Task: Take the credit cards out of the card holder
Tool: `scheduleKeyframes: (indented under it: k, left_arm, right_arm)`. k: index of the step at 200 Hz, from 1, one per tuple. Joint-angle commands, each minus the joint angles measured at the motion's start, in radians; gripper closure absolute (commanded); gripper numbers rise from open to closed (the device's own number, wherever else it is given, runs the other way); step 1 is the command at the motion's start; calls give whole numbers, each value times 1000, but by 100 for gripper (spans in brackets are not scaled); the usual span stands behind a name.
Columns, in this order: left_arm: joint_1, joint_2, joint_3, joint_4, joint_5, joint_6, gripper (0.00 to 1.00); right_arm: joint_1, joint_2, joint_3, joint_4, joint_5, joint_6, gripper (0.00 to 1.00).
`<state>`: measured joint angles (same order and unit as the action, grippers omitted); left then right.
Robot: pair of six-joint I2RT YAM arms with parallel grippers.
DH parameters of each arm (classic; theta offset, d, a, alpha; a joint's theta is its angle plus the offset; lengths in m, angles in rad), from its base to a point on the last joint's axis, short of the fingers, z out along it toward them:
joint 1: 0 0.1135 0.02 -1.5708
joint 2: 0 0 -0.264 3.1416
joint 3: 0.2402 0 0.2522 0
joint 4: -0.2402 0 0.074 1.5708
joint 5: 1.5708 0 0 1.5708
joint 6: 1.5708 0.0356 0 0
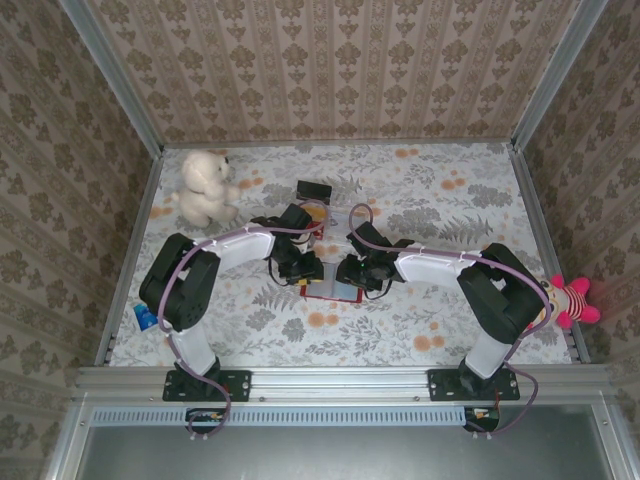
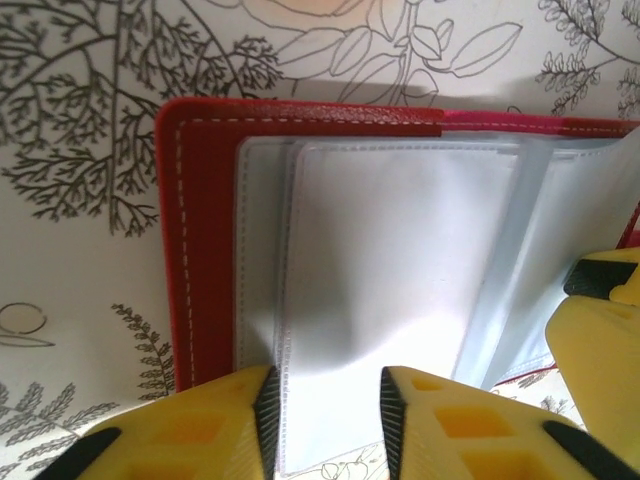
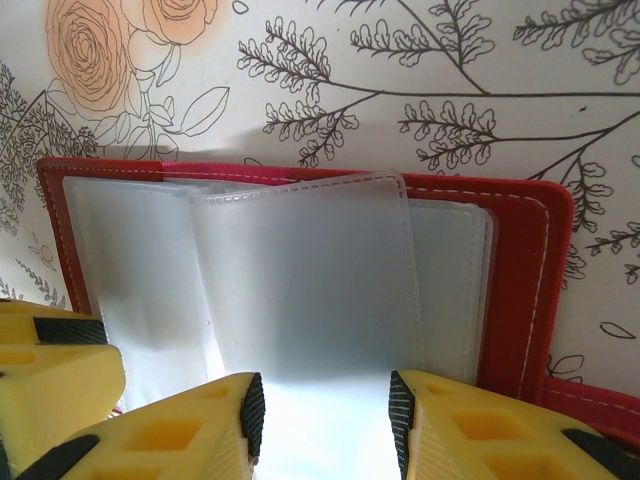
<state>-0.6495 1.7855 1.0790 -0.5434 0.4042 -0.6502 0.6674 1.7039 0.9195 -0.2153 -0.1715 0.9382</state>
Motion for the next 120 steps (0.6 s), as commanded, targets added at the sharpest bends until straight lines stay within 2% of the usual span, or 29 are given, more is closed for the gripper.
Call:
scheduleKeyframes:
  k: [1,38,120]
  left_arm:
    - [-6,12,7,11,42,9,69]
    - [-2,-1,3,42,87,2,72]
    - [-7,38,4,83,124,-17,66]
  right_arm:
    - [-5,13,2,-30,10,-15,59]
    - [-5,14,1,-29,10,-15,60]
    - [-9,-10,-11,-11,1,-10,60]
